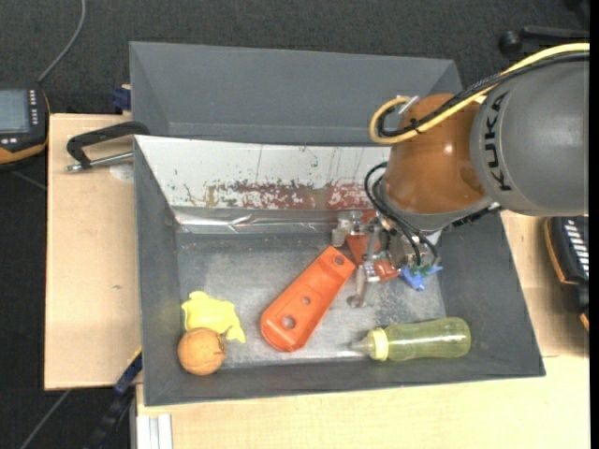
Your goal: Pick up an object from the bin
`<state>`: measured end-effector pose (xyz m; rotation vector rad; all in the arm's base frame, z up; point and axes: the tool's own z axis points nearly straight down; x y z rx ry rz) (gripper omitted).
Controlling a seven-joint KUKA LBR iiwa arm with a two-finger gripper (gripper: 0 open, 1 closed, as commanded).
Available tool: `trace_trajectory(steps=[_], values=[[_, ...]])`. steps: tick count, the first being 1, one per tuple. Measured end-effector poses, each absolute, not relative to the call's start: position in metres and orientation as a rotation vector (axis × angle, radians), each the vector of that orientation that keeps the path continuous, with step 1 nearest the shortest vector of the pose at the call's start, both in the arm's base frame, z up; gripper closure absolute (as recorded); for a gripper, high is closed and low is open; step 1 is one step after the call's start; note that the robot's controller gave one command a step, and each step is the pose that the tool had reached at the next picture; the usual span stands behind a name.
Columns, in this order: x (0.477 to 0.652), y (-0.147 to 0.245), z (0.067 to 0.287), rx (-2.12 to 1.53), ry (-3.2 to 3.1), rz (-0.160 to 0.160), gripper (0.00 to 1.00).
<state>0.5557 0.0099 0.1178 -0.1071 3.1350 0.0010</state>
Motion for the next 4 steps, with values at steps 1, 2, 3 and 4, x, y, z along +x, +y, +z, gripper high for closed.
trace_trajectory(steps=[1, 2, 3, 4], values=[[0.556, 0.012, 0.101, -0.235, 3.13, 0.003, 0.0], [0.542, 0.017, 0.09, -0.502, 3.1, 0.002, 0.0], [0.54, 0.02, 0.078, -0.207, 3.132, 0.004, 0.0], [0.548, 0.032, 0.078, -0.325, 3.117, 0.004, 1.0]])
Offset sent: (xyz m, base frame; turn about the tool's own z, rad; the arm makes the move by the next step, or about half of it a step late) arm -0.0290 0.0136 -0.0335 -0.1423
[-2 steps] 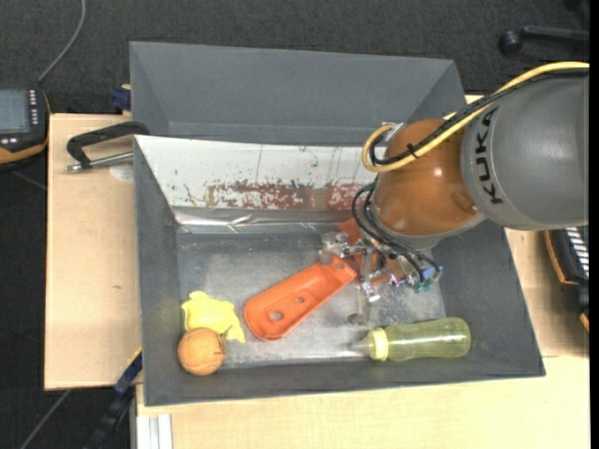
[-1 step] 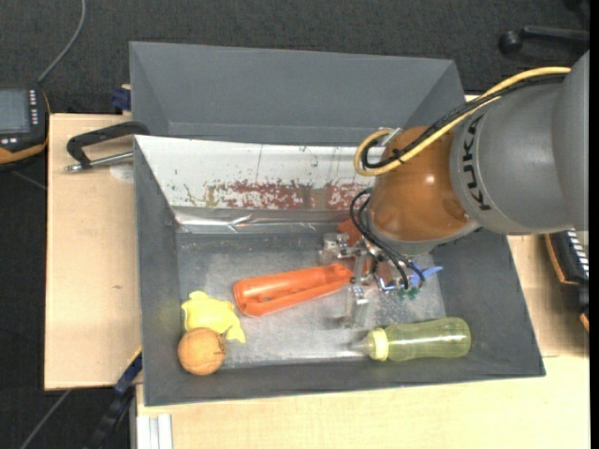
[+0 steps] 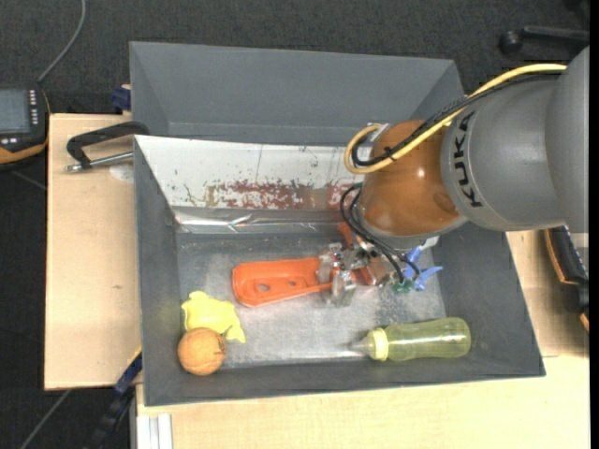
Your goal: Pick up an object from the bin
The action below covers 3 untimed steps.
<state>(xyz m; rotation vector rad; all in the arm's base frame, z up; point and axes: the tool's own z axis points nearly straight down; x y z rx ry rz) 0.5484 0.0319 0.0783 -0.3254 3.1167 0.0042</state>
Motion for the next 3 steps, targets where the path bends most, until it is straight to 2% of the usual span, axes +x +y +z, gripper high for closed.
trace_trajectory(steps=[1, 2, 3], values=[[0.548, 0.032, 0.078, -0.325, 3.117, 0.004, 1.0], [0.548, 0.031, 0.133, -0.343, 3.118, 0.006, 1.0], [0.555, 0.032, 0.167, -0.233, 3.118, 0.006, 1.0]])
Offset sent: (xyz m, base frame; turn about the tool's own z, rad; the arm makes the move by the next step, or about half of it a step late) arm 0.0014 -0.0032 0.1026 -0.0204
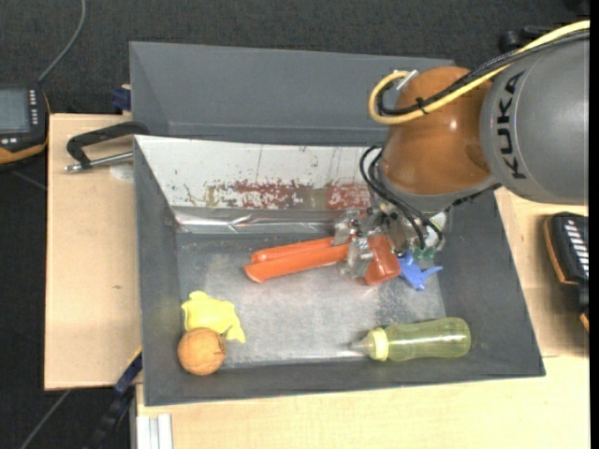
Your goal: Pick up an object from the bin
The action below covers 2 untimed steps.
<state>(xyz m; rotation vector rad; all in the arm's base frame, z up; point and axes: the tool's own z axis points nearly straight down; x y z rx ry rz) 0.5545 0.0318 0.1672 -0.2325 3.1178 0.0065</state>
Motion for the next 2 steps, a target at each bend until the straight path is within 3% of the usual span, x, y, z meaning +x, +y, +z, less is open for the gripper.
trace_trajectory(steps=[1, 2], values=[[0.554, 0.033, 0.177, -0.238, 3.12, 0.007, 1.0], [0.561, 0.027, 0.188, -0.572, 3.068, 0.003, 1.0]])
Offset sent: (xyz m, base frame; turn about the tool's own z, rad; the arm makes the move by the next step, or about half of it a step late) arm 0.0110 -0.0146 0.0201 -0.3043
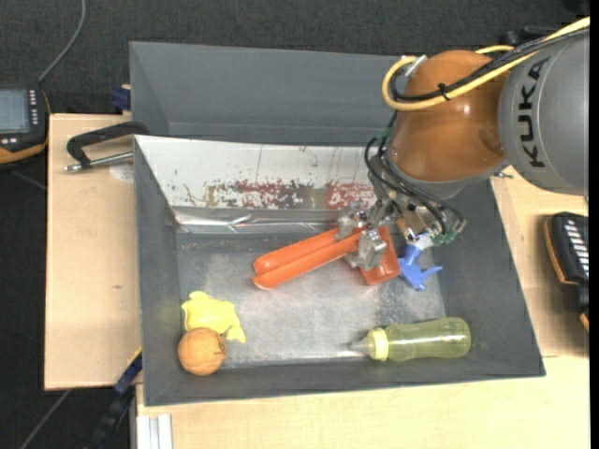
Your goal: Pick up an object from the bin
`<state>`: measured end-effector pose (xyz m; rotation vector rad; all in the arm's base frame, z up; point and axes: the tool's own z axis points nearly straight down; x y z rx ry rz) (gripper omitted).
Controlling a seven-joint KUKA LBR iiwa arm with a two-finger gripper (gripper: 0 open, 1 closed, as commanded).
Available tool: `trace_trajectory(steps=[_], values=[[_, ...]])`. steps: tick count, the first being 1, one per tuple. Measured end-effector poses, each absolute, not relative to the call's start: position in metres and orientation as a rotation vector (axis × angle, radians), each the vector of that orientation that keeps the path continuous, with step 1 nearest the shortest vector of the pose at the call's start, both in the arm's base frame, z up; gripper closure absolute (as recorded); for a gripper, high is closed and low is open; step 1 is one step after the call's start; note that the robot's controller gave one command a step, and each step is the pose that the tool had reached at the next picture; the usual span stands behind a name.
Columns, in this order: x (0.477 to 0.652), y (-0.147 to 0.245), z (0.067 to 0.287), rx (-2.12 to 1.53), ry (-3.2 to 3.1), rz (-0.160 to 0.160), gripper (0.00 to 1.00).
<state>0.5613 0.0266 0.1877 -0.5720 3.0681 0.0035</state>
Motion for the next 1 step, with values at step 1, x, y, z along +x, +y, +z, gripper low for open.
trace_trajectory(steps=[1], values=[[0.5598, 0.0301, 0.316, -0.318, 3.105, 0.007, 1.0]])
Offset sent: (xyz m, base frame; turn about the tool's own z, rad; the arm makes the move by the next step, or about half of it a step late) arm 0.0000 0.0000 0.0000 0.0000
